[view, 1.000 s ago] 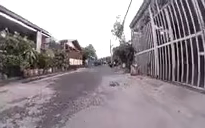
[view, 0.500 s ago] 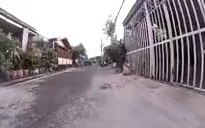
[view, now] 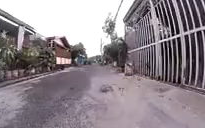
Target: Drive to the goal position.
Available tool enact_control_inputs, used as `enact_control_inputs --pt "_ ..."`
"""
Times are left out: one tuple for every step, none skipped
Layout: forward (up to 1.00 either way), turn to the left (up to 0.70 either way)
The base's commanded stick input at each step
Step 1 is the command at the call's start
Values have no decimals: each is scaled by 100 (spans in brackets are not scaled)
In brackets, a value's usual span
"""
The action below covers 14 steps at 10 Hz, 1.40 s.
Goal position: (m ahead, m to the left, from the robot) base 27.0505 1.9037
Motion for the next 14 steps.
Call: enact_control_inputs --pt "70 0" --pt "70 0" --pt "70 0" --pt "70 0" --pt "70 0" --pt "70 0" --pt "70 0" --pt "70 0" --pt "70 0" --pt "70 0" --pt "70 0" --pt "70 0" --pt "70 0" --pt "70 0"
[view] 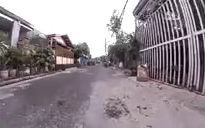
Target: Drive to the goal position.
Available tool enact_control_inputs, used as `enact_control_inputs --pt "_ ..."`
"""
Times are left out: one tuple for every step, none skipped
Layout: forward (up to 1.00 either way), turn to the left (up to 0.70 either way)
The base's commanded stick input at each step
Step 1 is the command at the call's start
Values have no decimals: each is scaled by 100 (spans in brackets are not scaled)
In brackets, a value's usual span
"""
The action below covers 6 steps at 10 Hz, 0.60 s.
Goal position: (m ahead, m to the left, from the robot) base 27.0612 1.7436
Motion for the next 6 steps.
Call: enact_control_inputs --pt "70 0" --pt "70 0" --pt "70 0" --pt "70 0" --pt "70 0" --pt "70 0"
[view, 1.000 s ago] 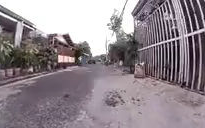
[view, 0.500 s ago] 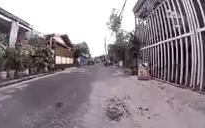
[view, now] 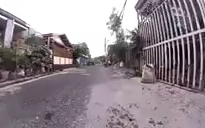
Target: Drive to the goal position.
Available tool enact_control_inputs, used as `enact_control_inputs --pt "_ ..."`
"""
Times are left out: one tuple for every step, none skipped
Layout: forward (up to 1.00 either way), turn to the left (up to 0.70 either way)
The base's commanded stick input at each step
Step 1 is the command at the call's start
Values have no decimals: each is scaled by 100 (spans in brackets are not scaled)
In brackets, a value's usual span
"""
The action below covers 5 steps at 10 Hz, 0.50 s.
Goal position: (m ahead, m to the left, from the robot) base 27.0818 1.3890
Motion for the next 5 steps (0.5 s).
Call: enact_control_inputs --pt "70 0" --pt "70 0" --pt "70 0" --pt "70 0" --pt "70 0"
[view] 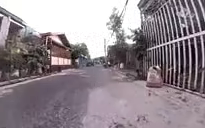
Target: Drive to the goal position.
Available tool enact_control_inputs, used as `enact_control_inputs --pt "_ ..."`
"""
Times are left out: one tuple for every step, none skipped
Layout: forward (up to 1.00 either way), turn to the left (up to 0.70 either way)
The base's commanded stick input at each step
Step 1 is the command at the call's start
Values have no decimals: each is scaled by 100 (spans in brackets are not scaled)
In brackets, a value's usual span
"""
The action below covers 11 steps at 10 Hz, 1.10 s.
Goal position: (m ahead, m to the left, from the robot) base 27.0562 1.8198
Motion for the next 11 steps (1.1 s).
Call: enact_control_inputs --pt "70 0" --pt "70 0" --pt "70 0" --pt "70 0" --pt "70 0" --pt "70 0" --pt "70 0" --pt "70 0" --pt "55 0" --pt "0 0" --pt "0 0"
